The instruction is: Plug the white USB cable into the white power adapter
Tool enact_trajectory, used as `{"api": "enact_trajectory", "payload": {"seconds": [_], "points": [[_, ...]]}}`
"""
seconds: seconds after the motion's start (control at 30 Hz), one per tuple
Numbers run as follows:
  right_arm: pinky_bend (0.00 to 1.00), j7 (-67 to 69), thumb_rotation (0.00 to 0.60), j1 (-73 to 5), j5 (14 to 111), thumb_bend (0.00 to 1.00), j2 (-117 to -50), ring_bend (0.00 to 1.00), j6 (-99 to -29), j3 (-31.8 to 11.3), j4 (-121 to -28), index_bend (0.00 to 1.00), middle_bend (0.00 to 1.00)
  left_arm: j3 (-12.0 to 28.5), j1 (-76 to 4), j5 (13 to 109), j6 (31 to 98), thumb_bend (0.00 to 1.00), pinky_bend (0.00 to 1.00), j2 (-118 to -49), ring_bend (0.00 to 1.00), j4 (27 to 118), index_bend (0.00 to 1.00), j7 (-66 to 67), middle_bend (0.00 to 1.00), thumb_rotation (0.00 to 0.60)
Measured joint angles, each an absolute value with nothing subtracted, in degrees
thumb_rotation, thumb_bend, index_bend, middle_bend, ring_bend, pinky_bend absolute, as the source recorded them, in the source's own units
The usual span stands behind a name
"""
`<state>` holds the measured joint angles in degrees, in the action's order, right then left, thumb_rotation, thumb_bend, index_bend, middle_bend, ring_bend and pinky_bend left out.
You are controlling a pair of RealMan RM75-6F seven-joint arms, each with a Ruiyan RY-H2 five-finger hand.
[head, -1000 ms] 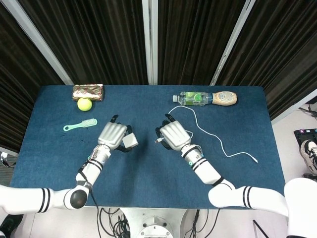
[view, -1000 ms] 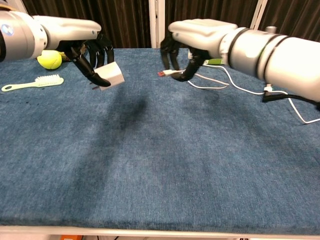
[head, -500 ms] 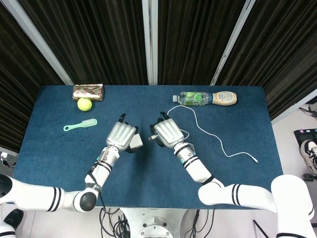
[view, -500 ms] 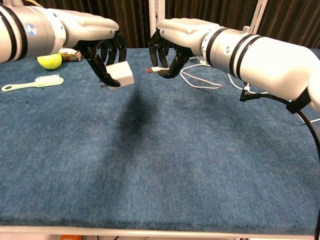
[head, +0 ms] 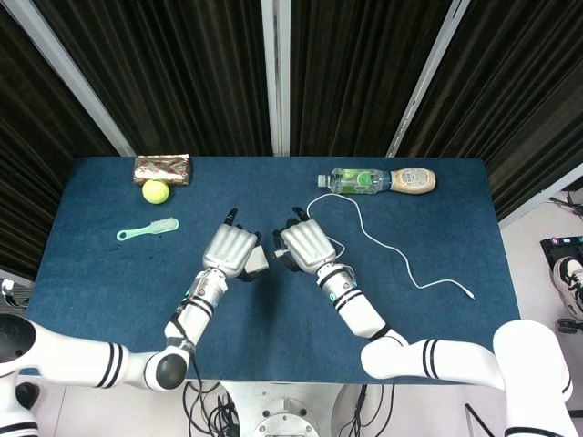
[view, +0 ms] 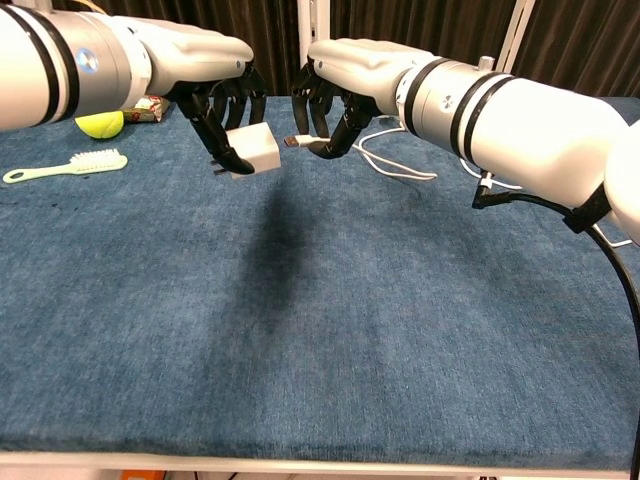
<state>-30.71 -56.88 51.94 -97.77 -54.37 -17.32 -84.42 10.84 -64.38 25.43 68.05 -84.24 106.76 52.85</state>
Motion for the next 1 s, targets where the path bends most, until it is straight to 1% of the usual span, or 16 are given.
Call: {"api": "enact_trajectory", "payload": {"seconds": [1.0], "points": [[0.12, -30.6, 0.600, -58.1, 50.2, 0.52, -98.8, 0.30, -55.2, -16.7, -83.8, 0.67, 0.52, 11.6, -66.8, 23.2, 69.0, 0.19, 0.05, -86.0, 0.37, 106.4, 0.50, 53.9, 0.50, 0.493]]}}
